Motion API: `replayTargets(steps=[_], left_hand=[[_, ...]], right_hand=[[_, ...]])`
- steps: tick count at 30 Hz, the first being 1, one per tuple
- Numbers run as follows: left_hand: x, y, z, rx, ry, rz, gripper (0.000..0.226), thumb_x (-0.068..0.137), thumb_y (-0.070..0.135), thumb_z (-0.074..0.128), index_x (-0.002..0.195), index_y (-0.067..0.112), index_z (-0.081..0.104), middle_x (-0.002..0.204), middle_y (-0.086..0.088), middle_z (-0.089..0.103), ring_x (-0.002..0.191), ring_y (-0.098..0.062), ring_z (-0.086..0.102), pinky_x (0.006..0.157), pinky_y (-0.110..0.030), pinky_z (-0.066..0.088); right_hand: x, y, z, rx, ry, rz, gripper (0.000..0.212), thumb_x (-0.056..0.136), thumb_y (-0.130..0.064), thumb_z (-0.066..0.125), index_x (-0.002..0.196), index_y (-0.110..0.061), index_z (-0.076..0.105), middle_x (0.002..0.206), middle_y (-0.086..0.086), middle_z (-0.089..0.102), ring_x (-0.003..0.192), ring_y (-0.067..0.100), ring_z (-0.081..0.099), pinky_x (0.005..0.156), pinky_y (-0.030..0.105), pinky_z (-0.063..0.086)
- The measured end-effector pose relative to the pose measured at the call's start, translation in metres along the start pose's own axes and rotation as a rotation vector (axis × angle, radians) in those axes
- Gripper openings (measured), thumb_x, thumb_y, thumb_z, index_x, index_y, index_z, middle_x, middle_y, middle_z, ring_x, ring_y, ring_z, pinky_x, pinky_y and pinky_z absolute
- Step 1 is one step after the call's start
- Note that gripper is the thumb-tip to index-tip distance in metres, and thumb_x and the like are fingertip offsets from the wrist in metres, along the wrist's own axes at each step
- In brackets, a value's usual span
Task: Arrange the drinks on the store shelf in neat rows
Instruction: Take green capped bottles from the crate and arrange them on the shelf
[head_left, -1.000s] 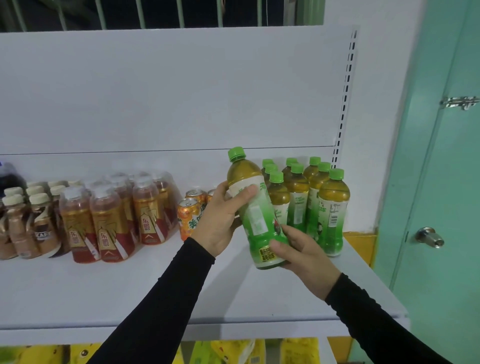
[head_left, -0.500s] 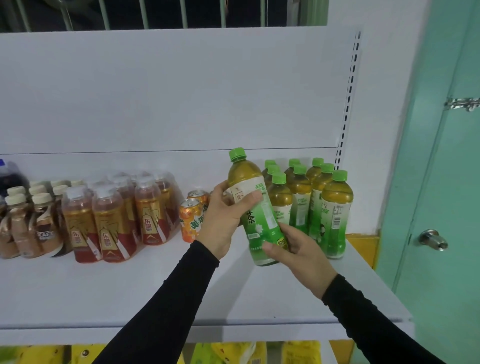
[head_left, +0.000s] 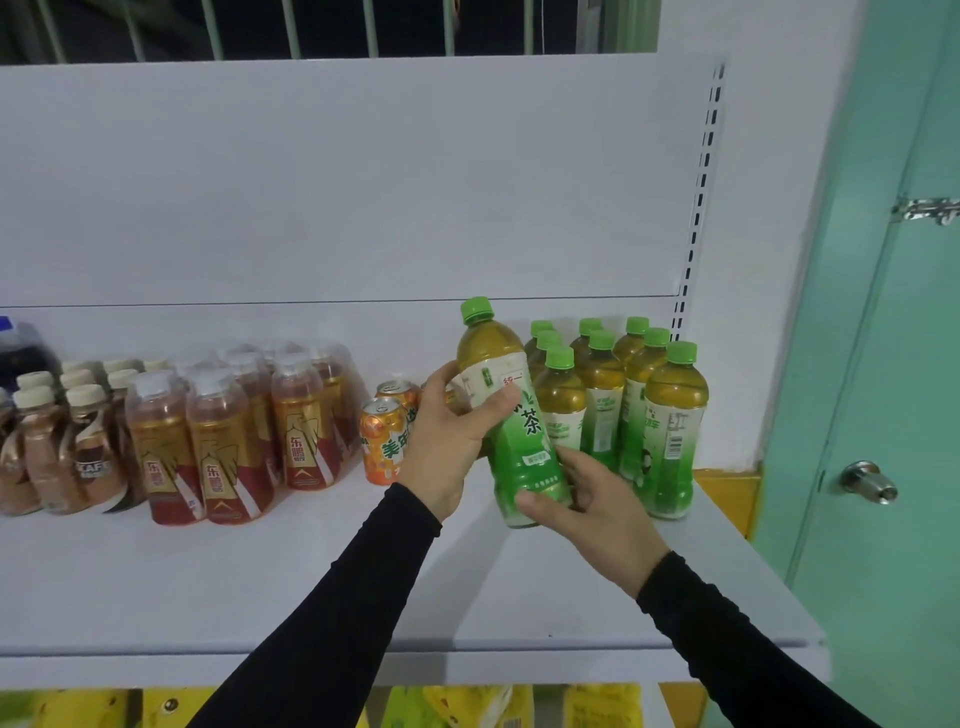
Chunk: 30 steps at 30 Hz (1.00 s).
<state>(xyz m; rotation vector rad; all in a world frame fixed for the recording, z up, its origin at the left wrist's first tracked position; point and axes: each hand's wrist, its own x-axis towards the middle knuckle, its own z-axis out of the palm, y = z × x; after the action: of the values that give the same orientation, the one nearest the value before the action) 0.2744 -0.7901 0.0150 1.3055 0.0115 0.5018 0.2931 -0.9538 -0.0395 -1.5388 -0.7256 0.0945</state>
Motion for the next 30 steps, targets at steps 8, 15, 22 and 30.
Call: replayTargets(steps=[8, 15, 22, 30], left_hand=[[-0.003, 0.003, -0.007, -0.123, -0.101, -0.114, 0.066, 0.074, 0.028, 0.077, 0.134, 0.021, 0.051, 0.116, -0.013, 0.072, 0.094, -0.029, 0.071, 0.082, -0.051, 0.059], [-0.002, 0.000, -0.002, -0.074, 0.019, -0.028, 0.061, 0.085, 0.019, 0.077, 0.138, 0.023, 0.046, 0.107, -0.004, 0.075, 0.090, -0.024, 0.075, 0.068, -0.040, 0.060], [-0.011, 0.005, -0.004, -0.115, -0.096, -0.080, 0.047, 0.092, 0.024, 0.067, 0.132, 0.036, 0.046, 0.117, -0.012, 0.070, 0.081, -0.022, 0.072, 0.063, -0.036, 0.058], [-0.010, 0.000, 0.002, -0.048, 0.009, 0.034, 0.066, 0.087, 0.008, 0.074, 0.137, 0.034, 0.041, 0.100, -0.003, 0.077, 0.087, -0.025, 0.075, 0.065, -0.039, 0.060]], right_hand=[[-0.002, -0.004, -0.008, 0.497, -0.175, 0.214, 0.039, 0.084, -0.021, 0.063, 0.120, -0.005, 0.064, 0.122, 0.012, 0.069, 0.114, 0.028, 0.065, 0.100, 0.046, 0.051], [-0.001, -0.001, 0.003, -0.023, -0.040, 0.021, 0.045, 0.073, -0.053, 0.079, 0.111, -0.033, 0.067, 0.112, -0.007, 0.073, 0.106, 0.015, 0.068, 0.095, 0.039, 0.054], [0.001, -0.001, -0.010, 0.519, -0.189, 0.185, 0.068, 0.073, -0.039, 0.081, 0.127, -0.003, 0.060, 0.124, 0.016, 0.067, 0.113, 0.031, 0.065, 0.095, 0.042, 0.054], [0.004, -0.006, -0.010, -0.044, -0.116, 0.038, 0.059, 0.075, -0.053, 0.077, 0.127, -0.030, 0.059, 0.121, -0.011, 0.069, 0.114, 0.012, 0.063, 0.097, 0.033, 0.051]])
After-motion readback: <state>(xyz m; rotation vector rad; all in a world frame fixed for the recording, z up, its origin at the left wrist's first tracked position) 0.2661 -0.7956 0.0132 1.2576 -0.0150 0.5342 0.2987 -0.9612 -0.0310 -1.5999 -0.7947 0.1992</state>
